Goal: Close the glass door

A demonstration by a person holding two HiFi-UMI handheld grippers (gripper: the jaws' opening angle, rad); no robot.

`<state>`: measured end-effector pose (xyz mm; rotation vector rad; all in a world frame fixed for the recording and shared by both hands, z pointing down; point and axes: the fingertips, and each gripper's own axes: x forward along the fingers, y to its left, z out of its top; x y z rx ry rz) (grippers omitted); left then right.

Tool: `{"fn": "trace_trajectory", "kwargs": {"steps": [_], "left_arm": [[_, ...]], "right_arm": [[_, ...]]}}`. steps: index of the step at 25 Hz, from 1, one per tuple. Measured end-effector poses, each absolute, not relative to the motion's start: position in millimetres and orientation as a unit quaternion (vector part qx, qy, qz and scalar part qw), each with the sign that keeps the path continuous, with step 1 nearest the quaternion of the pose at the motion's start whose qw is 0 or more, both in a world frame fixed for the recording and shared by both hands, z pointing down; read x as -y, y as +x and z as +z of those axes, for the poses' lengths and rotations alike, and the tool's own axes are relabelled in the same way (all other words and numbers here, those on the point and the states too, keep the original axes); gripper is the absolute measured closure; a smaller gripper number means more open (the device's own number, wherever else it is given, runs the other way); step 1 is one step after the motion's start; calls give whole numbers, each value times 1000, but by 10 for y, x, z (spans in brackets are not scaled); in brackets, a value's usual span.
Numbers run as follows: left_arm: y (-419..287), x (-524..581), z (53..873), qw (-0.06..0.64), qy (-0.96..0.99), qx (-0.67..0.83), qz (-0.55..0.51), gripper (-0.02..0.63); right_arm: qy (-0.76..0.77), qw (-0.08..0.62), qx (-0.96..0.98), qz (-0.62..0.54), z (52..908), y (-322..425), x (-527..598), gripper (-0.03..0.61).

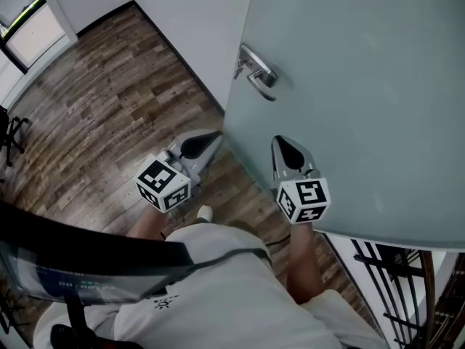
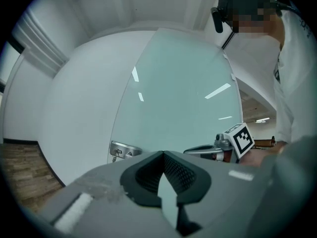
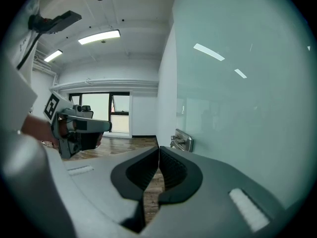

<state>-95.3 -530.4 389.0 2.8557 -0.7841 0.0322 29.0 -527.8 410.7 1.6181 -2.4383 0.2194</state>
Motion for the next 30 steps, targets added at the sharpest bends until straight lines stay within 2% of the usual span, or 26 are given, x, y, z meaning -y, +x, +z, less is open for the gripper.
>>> {"fn": "trace_trajectory", "kwargs": {"steps": [10, 17, 20, 25, 27, 30], "left_arm": [[-1069, 5607, 3994, 101, 959, 265, 12, 609], [-1007, 5714, 3932, 99, 951, 293, 8, 609], [-954, 5732, 3950, 98, 945, 312, 11, 610], [-968, 5691, 4046, 102, 933, 344, 18, 611], [-995, 5672, 4070, 105, 930, 351, 20, 611], [-1052, 5632, 4100, 107, 928, 357, 25, 611]], "right_arm": [[547, 130, 824, 63, 4186, 242, 5737, 568], [527, 183, 829, 27, 4249, 326, 6092, 544], [514, 224, 828, 9, 4360, 408, 6243, 500], [486, 270, 831, 10, 4609, 440, 6520, 383], [480, 294, 827, 9, 4677, 446, 6636, 359], [471, 332, 817, 8, 4822, 443, 6790, 356]]}}
